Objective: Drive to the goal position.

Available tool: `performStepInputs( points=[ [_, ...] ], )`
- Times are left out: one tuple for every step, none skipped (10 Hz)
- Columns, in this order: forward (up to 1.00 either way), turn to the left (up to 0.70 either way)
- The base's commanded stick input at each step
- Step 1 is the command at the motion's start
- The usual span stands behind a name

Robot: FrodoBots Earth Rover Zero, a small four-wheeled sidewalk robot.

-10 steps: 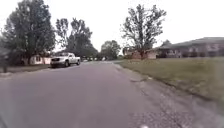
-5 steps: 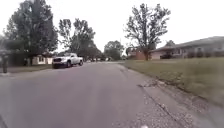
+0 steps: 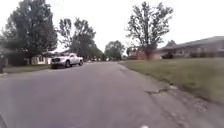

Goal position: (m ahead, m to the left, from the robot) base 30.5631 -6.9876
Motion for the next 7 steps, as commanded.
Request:
performStepInputs(
  points=[
    [1.0, 0.0],
    [1.0, 0.0],
    [1.0, 0.0],
    [1.0, -0.29],
    [1.0, -0.22],
    [1.0, 0.0],
    [1.0, 0.0]
  ],
)
